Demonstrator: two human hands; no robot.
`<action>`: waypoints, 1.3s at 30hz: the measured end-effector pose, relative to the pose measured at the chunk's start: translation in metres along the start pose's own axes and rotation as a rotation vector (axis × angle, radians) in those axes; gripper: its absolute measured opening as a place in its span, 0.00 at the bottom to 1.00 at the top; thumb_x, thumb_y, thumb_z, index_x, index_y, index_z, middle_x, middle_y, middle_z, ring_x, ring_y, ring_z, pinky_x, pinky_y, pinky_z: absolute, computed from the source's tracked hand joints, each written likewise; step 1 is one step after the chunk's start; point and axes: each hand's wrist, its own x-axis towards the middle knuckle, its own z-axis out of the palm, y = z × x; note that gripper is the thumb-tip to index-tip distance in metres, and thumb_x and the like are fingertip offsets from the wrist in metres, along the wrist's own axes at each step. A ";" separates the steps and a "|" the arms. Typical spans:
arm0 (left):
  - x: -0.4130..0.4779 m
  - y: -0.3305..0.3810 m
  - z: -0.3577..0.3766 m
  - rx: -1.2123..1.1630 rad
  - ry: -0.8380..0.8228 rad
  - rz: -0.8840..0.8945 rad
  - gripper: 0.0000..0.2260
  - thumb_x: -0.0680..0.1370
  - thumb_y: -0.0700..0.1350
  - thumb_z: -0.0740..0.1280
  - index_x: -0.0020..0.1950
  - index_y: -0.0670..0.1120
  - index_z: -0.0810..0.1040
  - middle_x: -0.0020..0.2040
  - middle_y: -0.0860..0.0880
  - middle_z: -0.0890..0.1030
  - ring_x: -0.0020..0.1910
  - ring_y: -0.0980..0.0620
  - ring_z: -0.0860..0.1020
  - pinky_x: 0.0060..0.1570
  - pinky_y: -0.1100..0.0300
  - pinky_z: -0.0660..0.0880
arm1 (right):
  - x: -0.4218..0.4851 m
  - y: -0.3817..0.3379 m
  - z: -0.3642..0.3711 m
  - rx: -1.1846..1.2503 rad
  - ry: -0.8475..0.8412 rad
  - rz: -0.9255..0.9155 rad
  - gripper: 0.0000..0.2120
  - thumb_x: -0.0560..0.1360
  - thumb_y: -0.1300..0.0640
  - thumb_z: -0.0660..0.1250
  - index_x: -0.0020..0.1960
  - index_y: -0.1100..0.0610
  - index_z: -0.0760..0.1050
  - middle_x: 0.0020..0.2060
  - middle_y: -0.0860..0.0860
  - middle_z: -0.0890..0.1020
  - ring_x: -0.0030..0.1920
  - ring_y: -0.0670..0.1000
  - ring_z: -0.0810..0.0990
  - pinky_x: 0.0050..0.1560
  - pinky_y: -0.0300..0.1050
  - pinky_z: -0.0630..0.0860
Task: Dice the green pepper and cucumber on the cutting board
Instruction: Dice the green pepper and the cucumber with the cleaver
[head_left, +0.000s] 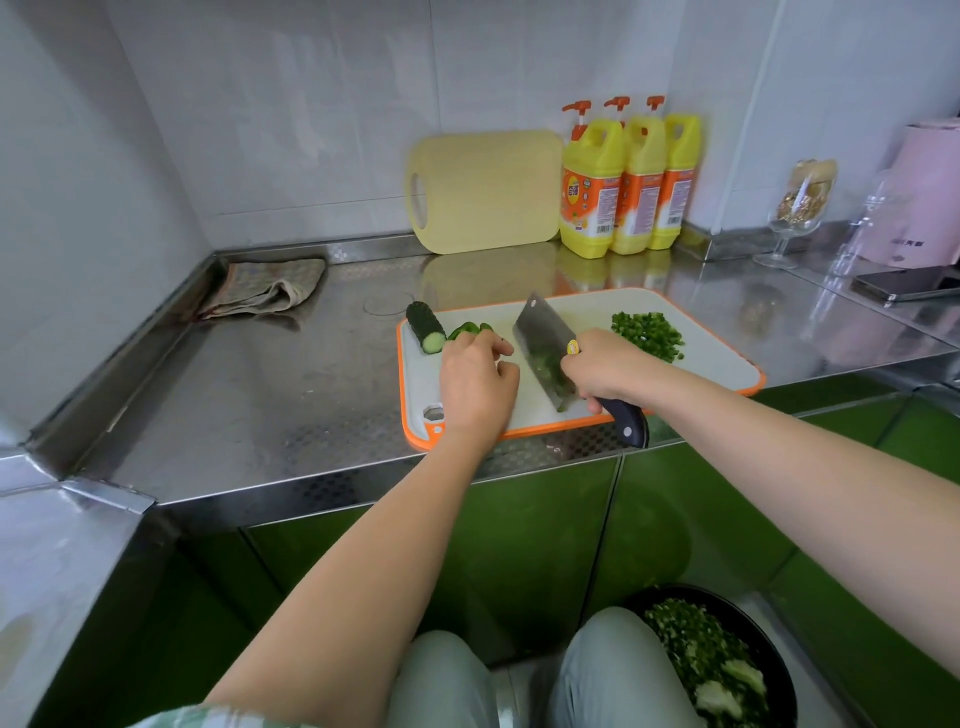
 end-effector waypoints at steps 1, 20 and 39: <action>0.000 0.001 -0.001 0.009 -0.001 -0.004 0.08 0.70 0.36 0.66 0.47 0.44 0.81 0.47 0.45 0.80 0.50 0.44 0.73 0.50 0.56 0.69 | 0.003 0.006 -0.004 0.023 0.011 0.024 0.09 0.76 0.66 0.54 0.40 0.65 0.71 0.24 0.57 0.75 0.24 0.55 0.73 0.29 0.40 0.69; 0.032 -0.013 -0.009 0.536 -0.134 -0.063 0.14 0.78 0.43 0.59 0.63 0.47 0.73 0.61 0.43 0.75 0.61 0.41 0.65 0.56 0.52 0.61 | 0.006 0.039 -0.028 0.215 0.003 -0.032 0.09 0.78 0.64 0.55 0.40 0.58 0.65 0.29 0.56 0.71 0.22 0.51 0.70 0.22 0.35 0.64; 0.034 0.007 -0.010 0.123 -0.131 -0.117 0.14 0.75 0.35 0.62 0.57 0.43 0.79 0.59 0.41 0.76 0.53 0.39 0.75 0.52 0.50 0.73 | 0.001 0.031 -0.021 0.237 -0.163 -0.075 0.05 0.78 0.63 0.57 0.43 0.60 0.67 0.28 0.55 0.71 0.21 0.51 0.70 0.24 0.38 0.66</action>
